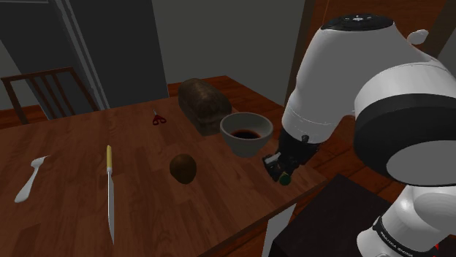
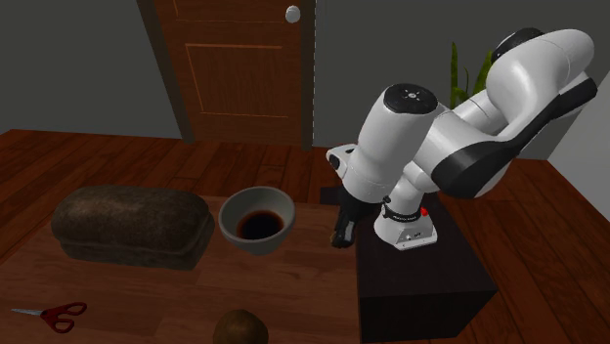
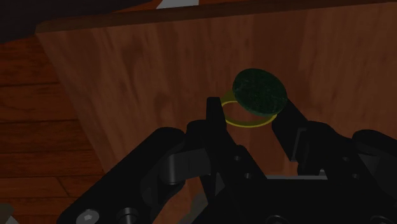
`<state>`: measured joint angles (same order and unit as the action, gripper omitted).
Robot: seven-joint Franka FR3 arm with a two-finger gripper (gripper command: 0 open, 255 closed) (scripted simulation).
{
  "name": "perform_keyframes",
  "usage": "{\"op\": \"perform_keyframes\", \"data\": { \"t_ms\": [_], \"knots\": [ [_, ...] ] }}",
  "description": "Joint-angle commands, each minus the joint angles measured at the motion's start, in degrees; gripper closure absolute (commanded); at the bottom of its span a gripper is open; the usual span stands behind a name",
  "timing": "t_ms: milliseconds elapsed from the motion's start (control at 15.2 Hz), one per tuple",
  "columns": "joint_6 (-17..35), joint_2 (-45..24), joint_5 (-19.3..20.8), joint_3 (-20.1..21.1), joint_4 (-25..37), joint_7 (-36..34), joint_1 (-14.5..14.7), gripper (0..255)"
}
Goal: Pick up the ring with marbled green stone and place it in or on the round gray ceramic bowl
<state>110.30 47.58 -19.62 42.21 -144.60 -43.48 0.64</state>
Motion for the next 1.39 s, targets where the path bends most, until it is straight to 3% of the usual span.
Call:
{"op": "perform_keyframes", "data": {
  "t_ms": [0,1320],
  "knots": [
    [-1.7,0.3,0.5,-0.9,1.3,0.2,-0.1,255],
    [-15.7,-1.0,4.9,-6.1,16.5,1.2,-2.2,255]
  ]
}}
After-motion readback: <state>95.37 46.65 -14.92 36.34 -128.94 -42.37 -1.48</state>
